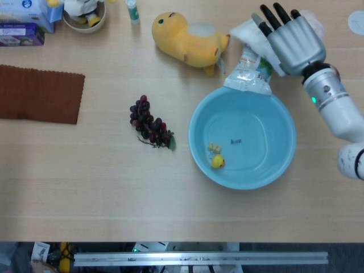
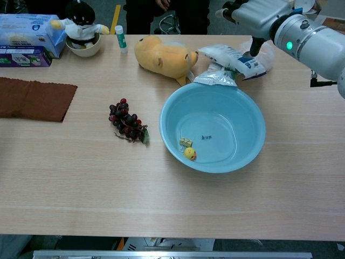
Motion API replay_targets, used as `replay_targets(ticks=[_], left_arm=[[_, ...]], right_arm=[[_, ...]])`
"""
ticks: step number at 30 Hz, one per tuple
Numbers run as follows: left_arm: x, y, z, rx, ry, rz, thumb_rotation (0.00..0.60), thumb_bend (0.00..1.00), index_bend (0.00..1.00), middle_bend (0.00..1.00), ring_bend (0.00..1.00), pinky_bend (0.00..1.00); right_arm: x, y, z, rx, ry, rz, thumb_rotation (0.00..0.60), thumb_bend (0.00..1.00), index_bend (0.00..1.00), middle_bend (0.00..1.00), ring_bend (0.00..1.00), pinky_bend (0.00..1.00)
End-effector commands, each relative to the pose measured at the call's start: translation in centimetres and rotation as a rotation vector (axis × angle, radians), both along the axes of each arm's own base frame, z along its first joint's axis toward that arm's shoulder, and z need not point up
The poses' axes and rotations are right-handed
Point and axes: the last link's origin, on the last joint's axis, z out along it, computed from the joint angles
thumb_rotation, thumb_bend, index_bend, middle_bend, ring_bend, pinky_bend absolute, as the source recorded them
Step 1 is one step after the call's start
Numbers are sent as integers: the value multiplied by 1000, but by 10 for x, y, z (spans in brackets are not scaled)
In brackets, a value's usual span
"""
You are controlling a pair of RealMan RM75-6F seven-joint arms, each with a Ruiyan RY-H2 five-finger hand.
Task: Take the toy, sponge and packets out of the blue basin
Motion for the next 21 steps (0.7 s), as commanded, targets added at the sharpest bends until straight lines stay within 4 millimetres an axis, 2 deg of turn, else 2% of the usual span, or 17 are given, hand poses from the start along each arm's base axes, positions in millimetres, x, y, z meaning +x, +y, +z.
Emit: replay_targets(ticks=[1,7,13,21], left_arm=[[0,1,0,1,0,-4,600,326,251,208,216,255],[1,4,3,11,0,-10,600,327,251,208,216,255],[1,8,6,29,1,-16,600,326,251,208,216,255],[6,13,7,52,-2,-47,600,326,251,209,216,255]], right_arm=[[-5,10,14,-12,-18,8,600,167,0,18,41,253],[-14,35,45,-53,-81,30,600,166,0,68,50,260],[-34,66,80,-129,-171,24,600,171,10,180,134,307],[-72,113,116,-236,-211,-18,600,179,173,287,232,386]])
